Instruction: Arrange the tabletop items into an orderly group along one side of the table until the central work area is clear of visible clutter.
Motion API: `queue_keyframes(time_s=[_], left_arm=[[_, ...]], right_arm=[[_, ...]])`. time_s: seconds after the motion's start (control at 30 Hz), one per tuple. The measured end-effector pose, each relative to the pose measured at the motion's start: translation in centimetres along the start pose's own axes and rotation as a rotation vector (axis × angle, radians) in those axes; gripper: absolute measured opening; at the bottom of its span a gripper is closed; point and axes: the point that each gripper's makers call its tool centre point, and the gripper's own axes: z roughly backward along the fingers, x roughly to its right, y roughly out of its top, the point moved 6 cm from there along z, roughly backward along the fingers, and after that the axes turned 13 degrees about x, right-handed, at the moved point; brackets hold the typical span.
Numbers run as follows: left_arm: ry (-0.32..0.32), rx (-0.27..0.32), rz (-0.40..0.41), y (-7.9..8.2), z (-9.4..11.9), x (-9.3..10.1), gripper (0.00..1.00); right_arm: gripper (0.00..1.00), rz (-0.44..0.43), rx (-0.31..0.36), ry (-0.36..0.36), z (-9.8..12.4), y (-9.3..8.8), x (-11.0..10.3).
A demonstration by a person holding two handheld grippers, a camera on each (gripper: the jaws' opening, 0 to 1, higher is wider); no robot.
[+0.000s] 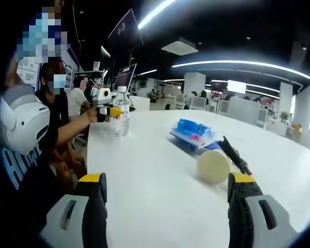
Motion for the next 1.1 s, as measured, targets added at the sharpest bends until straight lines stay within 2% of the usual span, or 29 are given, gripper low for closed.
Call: queue_keyframes(time_s=[0.3,0.57,0.8,1.1], left_arm=[[0.003,-0.015,-0.021,0.1,-0.1,0.1,0.41],[0.020,0.005,-0.022,0.2,-0.1,-0.2,0.41],[0.000,0.020,-0.009,0.7,-1.0,-1.0,0.41],[-0.056,0.027,-0.010,-0.1,-2.4,-1.3,0.41]], right_arm=[[0.94,0.001,0.007,-0.003,0.3,0.1,-0.1],[0.94,-0.003,0.004,0.001,0.3,-0.2,-0.1],[0.94,-0.001,0.009,-0.007,0.5,0.0,0.1],[0.94,0.000,0.009,-0.014,0.6,0.1,0.2]])
